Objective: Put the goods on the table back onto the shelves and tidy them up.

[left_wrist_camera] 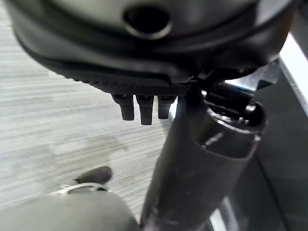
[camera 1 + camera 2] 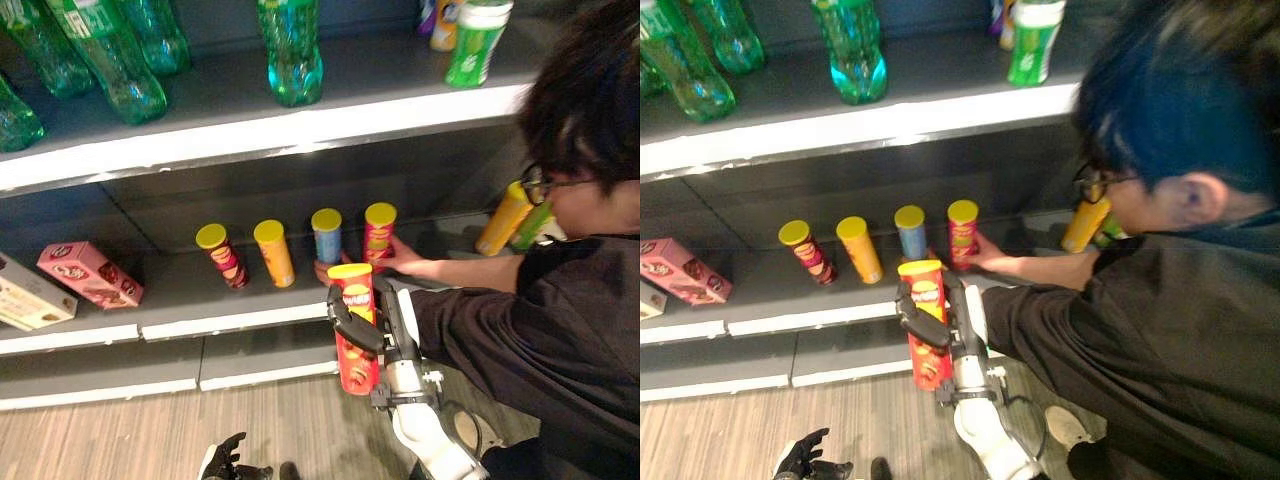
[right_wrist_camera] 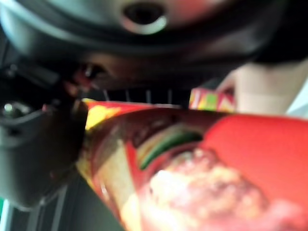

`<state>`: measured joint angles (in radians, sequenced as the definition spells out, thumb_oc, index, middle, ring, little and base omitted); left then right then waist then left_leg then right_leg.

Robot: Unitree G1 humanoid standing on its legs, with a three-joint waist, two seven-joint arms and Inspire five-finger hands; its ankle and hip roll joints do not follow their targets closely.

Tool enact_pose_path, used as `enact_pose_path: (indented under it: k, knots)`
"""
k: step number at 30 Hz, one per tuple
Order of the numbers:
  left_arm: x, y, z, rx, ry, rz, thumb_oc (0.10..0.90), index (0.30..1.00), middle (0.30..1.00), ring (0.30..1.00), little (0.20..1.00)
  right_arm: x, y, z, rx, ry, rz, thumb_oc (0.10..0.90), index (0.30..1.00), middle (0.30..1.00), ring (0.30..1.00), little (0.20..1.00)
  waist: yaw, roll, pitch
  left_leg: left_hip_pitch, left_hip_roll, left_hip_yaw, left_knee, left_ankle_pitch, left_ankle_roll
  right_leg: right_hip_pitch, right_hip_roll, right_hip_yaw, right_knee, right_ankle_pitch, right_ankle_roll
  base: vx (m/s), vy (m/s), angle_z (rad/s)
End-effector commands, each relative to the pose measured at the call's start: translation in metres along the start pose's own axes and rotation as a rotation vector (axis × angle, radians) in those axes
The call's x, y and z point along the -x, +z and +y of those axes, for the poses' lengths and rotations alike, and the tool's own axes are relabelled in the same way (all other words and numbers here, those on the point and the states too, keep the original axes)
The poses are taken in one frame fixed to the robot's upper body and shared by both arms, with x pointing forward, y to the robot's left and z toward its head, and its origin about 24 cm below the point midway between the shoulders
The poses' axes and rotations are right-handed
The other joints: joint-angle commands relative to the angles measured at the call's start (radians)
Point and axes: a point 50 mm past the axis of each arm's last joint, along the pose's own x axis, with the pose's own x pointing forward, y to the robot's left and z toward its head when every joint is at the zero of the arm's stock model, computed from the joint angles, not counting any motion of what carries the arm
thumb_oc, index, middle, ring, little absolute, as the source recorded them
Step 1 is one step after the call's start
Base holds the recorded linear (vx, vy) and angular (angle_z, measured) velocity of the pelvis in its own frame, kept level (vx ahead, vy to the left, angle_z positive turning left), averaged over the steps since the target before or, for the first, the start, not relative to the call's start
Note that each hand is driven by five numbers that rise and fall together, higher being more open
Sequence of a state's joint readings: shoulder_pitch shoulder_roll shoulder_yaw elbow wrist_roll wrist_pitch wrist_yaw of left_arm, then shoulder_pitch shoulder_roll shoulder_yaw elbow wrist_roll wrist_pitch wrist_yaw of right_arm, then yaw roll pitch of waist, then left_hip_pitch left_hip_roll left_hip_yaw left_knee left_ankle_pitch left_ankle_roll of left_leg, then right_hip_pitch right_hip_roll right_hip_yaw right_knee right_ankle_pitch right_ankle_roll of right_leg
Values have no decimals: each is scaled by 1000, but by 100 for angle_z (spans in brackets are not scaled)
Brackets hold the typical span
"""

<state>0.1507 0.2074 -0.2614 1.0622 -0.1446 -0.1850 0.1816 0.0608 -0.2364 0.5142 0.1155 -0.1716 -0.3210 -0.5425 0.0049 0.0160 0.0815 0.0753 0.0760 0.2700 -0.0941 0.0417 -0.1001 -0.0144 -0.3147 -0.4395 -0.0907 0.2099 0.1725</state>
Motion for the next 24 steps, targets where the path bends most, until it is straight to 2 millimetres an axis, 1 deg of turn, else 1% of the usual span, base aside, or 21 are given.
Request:
enact_pose_path:
  k: [1,3,4,7,8,9,11,16,19,20,23,24]
  knots:
    - [4,5,-46,14,-110,1,800,900,900,900,900,-17,61,0,-176,7,-321,400,300,300,300,300,5,17,-14,58,37,41,7,-87,10,22,-50,29,3,36,51,51,-28,-29]
    - [3,2,-45,41,-92,21,800,900,900,900,900,-2,49,-3,-157,38,-257,400,300,300,300,300,-13,14,-31,82,49,55,7,-86,1,34,-33,39,3,20,43,44,-31,-28]
    - [4,2,-45,41,-93,22,800,900,900,900,900,-2,49,-3,-157,38,-257,400,300,300,300,300,-12,15,-31,82,49,55,7,-87,1,34,-33,40,3,20,43,13,-22,-24]
    - [4,1,-44,75,-76,27,800,900,900,900,900,13,36,-3,-145,71,-191,400,300,300,300,300,-25,16,-42,101,59,66,7,-85,-7,47,-18,48,4,7,37,18,-32,-18]
    - [4,1,-44,104,-69,23,800,900,900,900,900,20,29,-3,-143,86,-146,400,300,300,300,300,-32,17,-47,112,65,72,7,-85,-12,53,-10,49,5,1,34,21,-49,-10]
    - [5,0,-44,116,-65,27,800,900,900,900,900,23,26,-3,-144,86,-131,400,300,300,300,300,-35,17,-49,118,68,75,7,-85,-14,58,-6,52,6,-3,32,19,-50,-6]
    - [5,-1,-44,122,-63,34,800,900,900,900,900,25,24,-3,-145,86,-119,400,300,300,300,300,-37,18,-50,122,71,78,7,-85,-15,60,-4,54,6,-6,32,6,-17,-3]
    - [8,-15,-45,117,-56,95,800,900,900,900,900,32,18,-7,-139,76,-82,400,300,300,300,300,-57,28,-53,148,84,95,7,-84,-25,71,18,71,10,-24,22,9,-43,-8]
    - [9,-16,-45,113,-54,98,800,900,900,900,900,33,16,-8,-141,71,-73,400,300,300,300,300,-60,31,-52,151,93,98,7,-80,-30,74,26,73,14,-31,17,1,-45,-2]
    - [9,-16,-44,111,-55,98,800,900,900,900,900,33,16,-8,-142,70,-69,400,300,300,300,300,-62,32,-51,151,97,99,7,-77,-32,74,31,73,16,-36,15,-7,-74,0]
    - [10,-18,-44,110,-52,103,800,900,900,900,900,35,11,-11,-139,64,-43,400,300,300,300,300,-65,40,-50,148,133,106,7,-57,-50,79,65,68,16,-63,0,-3,-115,-1]
    - [10,-18,-44,110,-52,103,800,900,900,900,900,35,11,-11,-139,64,-43,400,300,300,300,300,-65,40,-50,148,133,106,7,-57,-50,79,65,68,16,-63,0,3,-83,0]
